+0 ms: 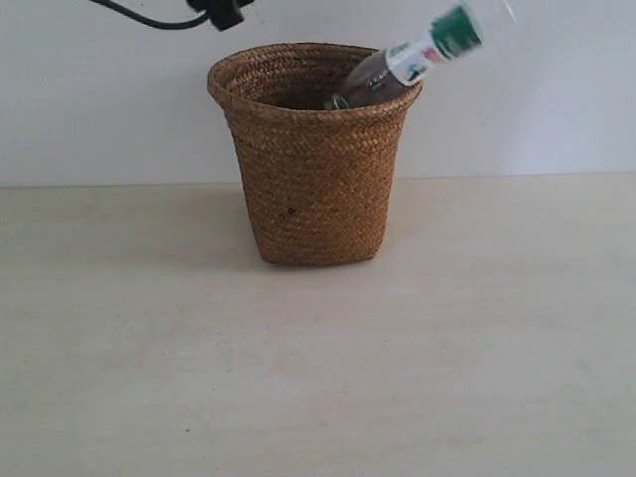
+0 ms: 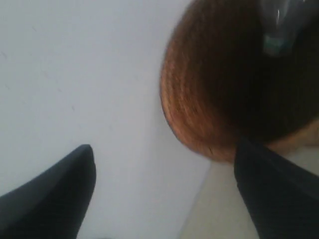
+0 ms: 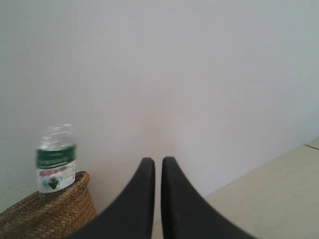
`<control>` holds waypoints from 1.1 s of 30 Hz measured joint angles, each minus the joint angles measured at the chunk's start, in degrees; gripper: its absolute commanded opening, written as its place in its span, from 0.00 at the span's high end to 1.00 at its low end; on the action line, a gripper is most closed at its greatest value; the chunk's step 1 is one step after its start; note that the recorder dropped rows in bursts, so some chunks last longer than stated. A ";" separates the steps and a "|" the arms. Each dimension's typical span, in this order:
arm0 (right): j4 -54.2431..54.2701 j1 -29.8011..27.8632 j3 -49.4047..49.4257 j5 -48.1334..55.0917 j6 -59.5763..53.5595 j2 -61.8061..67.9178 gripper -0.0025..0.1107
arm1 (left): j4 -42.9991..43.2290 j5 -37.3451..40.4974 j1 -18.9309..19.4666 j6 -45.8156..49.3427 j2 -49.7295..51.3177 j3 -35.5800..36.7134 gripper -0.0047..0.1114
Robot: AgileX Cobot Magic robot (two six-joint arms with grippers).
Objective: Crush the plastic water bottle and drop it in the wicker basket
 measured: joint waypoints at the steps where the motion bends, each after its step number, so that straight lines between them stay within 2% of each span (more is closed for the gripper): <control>1: 0.00 0.00 0.00 0.00 0.00 0.00 0.97 | 1.52 3.69 0.00 -1.76 0.09 0.00 0.36; 5: 0.00 0.00 0.00 0.00 0.00 0.00 0.97 | 6.29 14.32 0.91 -7.25 0.09 0.00 0.40; 9: 0.00 0.00 0.00 0.00 0.00 0.00 0.97 | 4.49 16.91 1.61 -8.10 -0.11 0.00 0.41; 15: 0.00 0.00 0.00 0.00 0.00 0.00 0.97 | -7.02 17.29 1.65 -7.65 -3.87 2.94 0.41; 20: 0.00 0.00 0.00 0.00 0.00 0.00 0.97 | -14.03 17.41 1.65 -7.56 -8.93 10.72 0.41; 21: 0.00 0.00 0.00 0.00 0.00 0.00 0.97 | -17.41 17.54 1.65 -7.56 -10.98 14.40 0.41; 24: 0.00 0.00 0.00 0.00 0.00 0.00 0.97 | -23.78 17.54 1.65 -7.56 -13.36 18.73 0.41; 26: 0.00 0.00 0.00 0.00 0.00 0.00 0.97 | -31.07 17.54 1.65 -7.53 -15.05 22.90 0.54; 27: 0.00 0.00 0.00 0.00 0.00 0.00 0.97 | -32.99 17.54 1.65 -7.53 -15.41 24.17 0.82; 28: 0.00 0.00 0.00 0.00 0.00 0.00 0.97 | -37.35 17.43 1.65 -7.53 -16.02 27.99 0.91; 29: 0.00 0.00 0.00 0.00 0.00 0.00 0.97 | -39.02 17.43 1.65 -7.53 -16.21 29.85 0.93; 33: 0.00 0.00 0.00 0.00 0.00 0.00 0.97 | -56.30 17.38 1.53 2.05 -19.00 50.43 0.92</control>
